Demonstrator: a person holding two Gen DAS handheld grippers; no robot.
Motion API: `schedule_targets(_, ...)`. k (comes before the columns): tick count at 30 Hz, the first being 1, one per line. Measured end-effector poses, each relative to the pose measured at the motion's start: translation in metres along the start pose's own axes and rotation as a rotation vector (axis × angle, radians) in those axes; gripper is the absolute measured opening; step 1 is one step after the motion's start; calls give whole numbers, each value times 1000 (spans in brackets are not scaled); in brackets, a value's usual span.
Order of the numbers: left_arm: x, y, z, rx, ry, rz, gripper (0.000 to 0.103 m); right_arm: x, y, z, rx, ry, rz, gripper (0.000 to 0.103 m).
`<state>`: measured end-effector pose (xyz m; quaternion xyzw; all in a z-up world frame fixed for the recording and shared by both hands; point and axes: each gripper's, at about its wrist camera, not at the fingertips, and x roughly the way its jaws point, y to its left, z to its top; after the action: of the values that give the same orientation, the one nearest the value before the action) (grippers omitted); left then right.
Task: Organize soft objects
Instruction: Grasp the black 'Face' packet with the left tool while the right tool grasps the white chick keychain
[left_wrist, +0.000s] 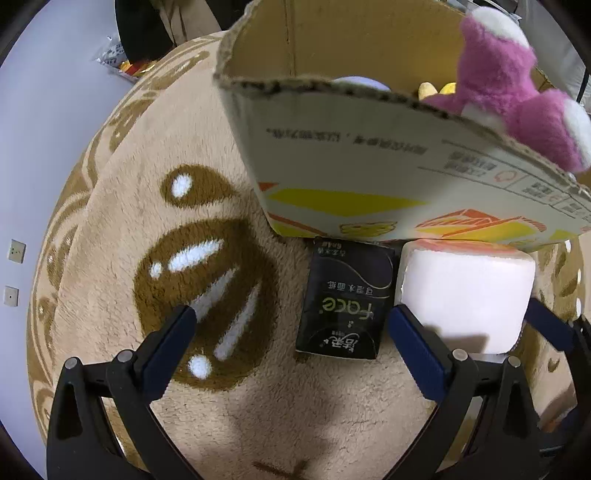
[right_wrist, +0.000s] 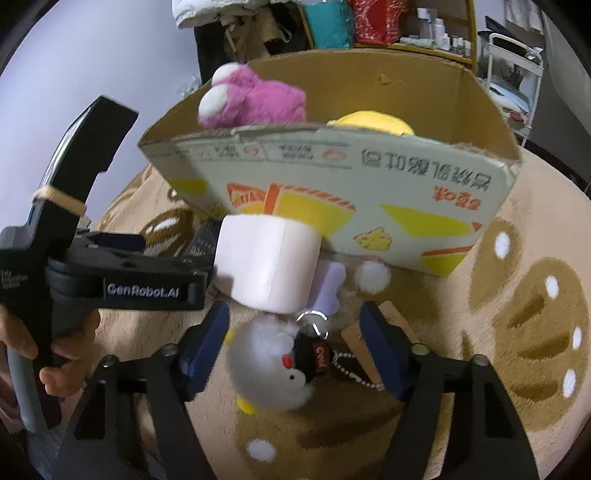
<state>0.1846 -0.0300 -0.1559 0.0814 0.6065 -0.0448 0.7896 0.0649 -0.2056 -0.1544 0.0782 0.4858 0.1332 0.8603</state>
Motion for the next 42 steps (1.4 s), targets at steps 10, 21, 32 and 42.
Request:
schedule_targets(10,-1,-20,-2,24,-3,29,101,12,9,-7,-39,62,-3,58)
schedule_targets(21,6,-22,-5,33,16,33,100,27,15,-10,-54,112,-28,57)
schedule_targets(32,12,-25,-7,26,43,-12,80,36,19,-11,-63,131,-47,50)
schedule_targets(42,13,-17,-10,34,31,-67,51,44,21,-14,-62,169,-71,50)
